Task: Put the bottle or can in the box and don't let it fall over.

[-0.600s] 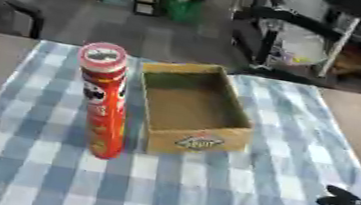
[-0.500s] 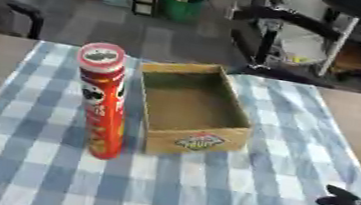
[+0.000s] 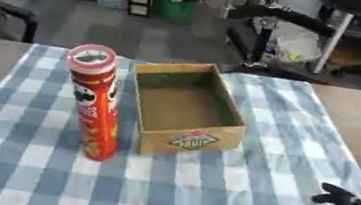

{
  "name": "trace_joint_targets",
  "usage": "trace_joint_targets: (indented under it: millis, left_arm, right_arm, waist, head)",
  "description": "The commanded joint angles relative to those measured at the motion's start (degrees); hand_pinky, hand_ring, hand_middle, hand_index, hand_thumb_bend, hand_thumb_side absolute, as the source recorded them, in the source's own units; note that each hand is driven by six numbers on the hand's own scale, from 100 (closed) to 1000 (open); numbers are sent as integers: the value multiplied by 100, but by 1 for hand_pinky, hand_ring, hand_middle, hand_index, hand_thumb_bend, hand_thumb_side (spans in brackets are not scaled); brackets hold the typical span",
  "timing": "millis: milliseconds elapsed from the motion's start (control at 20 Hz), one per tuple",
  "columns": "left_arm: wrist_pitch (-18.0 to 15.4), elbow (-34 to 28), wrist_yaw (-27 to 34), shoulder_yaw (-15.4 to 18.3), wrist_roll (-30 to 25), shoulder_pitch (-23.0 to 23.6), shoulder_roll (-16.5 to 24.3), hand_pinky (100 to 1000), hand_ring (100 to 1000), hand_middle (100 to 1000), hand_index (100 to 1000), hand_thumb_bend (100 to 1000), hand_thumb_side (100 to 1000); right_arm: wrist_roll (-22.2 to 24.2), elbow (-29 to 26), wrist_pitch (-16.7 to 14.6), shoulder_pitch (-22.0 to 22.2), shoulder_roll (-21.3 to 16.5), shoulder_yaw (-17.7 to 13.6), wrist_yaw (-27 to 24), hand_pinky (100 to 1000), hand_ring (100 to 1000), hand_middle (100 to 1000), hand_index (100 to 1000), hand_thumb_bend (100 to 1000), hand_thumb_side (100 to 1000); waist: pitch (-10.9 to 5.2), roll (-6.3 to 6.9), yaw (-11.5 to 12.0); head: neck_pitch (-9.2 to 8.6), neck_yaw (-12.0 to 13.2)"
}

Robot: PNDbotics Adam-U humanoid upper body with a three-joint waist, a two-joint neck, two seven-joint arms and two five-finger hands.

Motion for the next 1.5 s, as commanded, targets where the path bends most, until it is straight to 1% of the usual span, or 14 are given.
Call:
trace_joint_targets:
  millis: [50, 150, 300, 400, 500, 600, 700, 850, 1000, 1200, 1500]
  left_arm:
    - [-389, 464, 436, -496, -489, -681, 934, 710, 757, 830, 922, 546, 515]
    - [-503, 719, 576, -890, -947, -1365, 1032, 720, 762, 833, 923, 555, 518]
    - [-611, 1033, 621, -1482, -1717, -2357, 857, 737, 771, 837, 927, 572, 517]
    - [-669, 1246, 466, -1843, -2256, -2973, 599, 751, 780, 829, 928, 589, 518]
    - [-733, 1493, 216, -2134, -2766, -3548, 256, 756, 786, 828, 931, 603, 518]
    - [-827, 1761, -170, -2435, -2966, -4046, -103, 764, 795, 832, 933, 621, 518]
    - [-959, 2040, -628, -2677, -3014, -4426, -431, 763, 801, 829, 933, 632, 523]
    - [-1189, 2457, -1192, -2922, -3028, -4765, -802, 761, 804, 827, 933, 637, 526]
    - [-1425, 2779, -1520, -3101, -3029, -4894, -1026, 747, 801, 819, 930, 634, 534]
    - [-1664, 3020, -1739, -3273, -3029, -4939, -1185, 733, 798, 813, 926, 635, 540]
    - [-1821, 3163, -1750, -3407, -3030, -4939, -1259, 722, 795, 809, 922, 639, 554]
  right_arm:
    - [41, -75, -3, -11, -142, 25, 24, 511, 576, 634, 830, 100, 662]
    - [70, -65, 0, -18, -168, 54, 16, 511, 577, 634, 830, 100, 662]
    - [106, -56, 1, -28, -206, 88, -9, 511, 577, 634, 830, 100, 662]
    - [125, -47, 3, -30, -224, 105, -26, 511, 577, 634, 830, 100, 663]
    - [141, -38, 5, -23, -233, 118, -34, 511, 577, 634, 830, 100, 663]
    - [157, -32, 6, -20, -238, 131, -40, 511, 577, 634, 830, 100, 663]
    - [166, -30, 5, -18, -241, 139, -48, 511, 577, 634, 830, 100, 663]
    - [179, -31, 6, -20, -241, 151, -61, 511, 577, 634, 830, 100, 662]
    - [187, -27, 10, -25, -236, 159, -65, 511, 577, 634, 830, 100, 663]
    - [200, -23, 11, -31, -230, 166, -68, 511, 577, 634, 830, 100, 663]
    - [201, -23, 11, -39, -227, 166, -73, 510, 577, 634, 830, 100, 664]
  waist:
    - [-87, 45, -52]
    - [-107, 68, -130]
    - [-135, 97, -226]
    - [-155, 114, -257]
    - [-170, 119, -266]
    - [-181, 122, -278]
    - [-187, 117, -286]
    - [-189, 107, -297]
    - [-186, 101, -303]
    - [-183, 97, -312]
    - [-177, 100, -323]
  head:
    - [-41, 45]
    - [-29, 104]
    - [-23, 142]
    - [13, 179]
    - [39, 188]
    - [55, 204]
    - [68, 216]
    - [64, 220]
    - [61, 218]
    - [66, 233]
    - [73, 244]
